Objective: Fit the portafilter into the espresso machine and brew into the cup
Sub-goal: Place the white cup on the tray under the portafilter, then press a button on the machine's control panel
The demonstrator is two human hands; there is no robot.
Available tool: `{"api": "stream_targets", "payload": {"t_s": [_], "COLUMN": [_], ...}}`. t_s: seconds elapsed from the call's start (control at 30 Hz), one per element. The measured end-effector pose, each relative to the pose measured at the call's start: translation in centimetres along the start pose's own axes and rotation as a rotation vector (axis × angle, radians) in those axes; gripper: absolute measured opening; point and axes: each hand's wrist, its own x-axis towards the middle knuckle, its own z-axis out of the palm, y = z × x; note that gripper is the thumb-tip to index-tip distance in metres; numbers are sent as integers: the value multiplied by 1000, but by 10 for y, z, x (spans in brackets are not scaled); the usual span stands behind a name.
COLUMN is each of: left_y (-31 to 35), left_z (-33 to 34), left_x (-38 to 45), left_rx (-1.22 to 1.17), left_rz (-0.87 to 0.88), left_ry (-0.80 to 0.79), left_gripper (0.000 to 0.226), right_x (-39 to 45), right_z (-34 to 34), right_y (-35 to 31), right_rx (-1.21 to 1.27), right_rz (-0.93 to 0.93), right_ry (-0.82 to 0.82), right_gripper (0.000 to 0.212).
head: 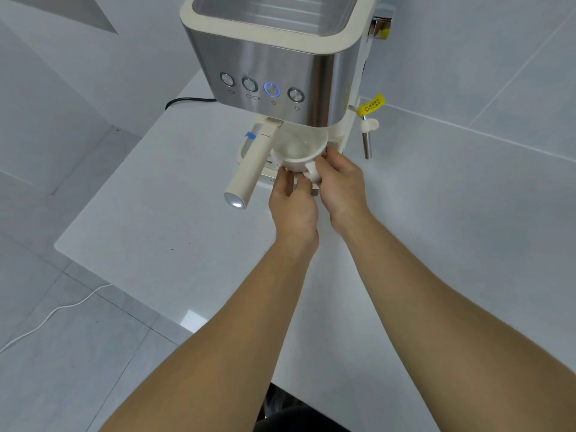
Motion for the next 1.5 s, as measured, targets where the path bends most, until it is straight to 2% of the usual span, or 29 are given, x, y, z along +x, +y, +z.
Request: {"api": "stream_targets", "payload": {"t_s": [0.23,0.33,0.47,0.6,0.77,0.87,0.97,1.1,1.17,1.23,1.37,1.5], "left_y": [23,33,50,78,125,157,191,227,234,240,240,235], "left_z": [-13,-20,-32,-41,-46,-48,-49,-48,-45,-39,-27,-20], "left_x": [-41,-58,-77,-91,-94,-89,-76,-47,-27,-8,26,48], "left_rx": [-185,-192,-206,-165,-99,-10,171,610,880,1119,1517,1667], "left_rz": [-232,-306,-373,-374,-286,-136,78,469,737,942,1126,1296], "left_ry": [-27,-72,-127,-211,-329,-406,-500,-533,-521,-574,-702,-725], "left_gripper": [29,17,22,24,21,19,19,20,26,37,58,69], "right_x": [-34,-54,-74,-94,-106,-107,-104,-95,-88,-80,-66,-55], "right_z": [-17,-24,-32,-33,-30,-26,-19,-7,-2,3,9,14], "right_y": [-16,-26,-41,-67,-102,-123,-145,-172,-176,-178,-179,-173], "right_rx": [45,98,169,207,216,156,-59,-422,-630,-869,-1118,-1250], "right_rz": [52,90,110,68,-6,-74,-195,-335,-410,-520,-543,-609], "right_ry": [20,38,84,104,93,102,126,139,126,102,60,11], "right_gripper": [9,22,14,16,15,13,16,31,36,41,44,23]}}
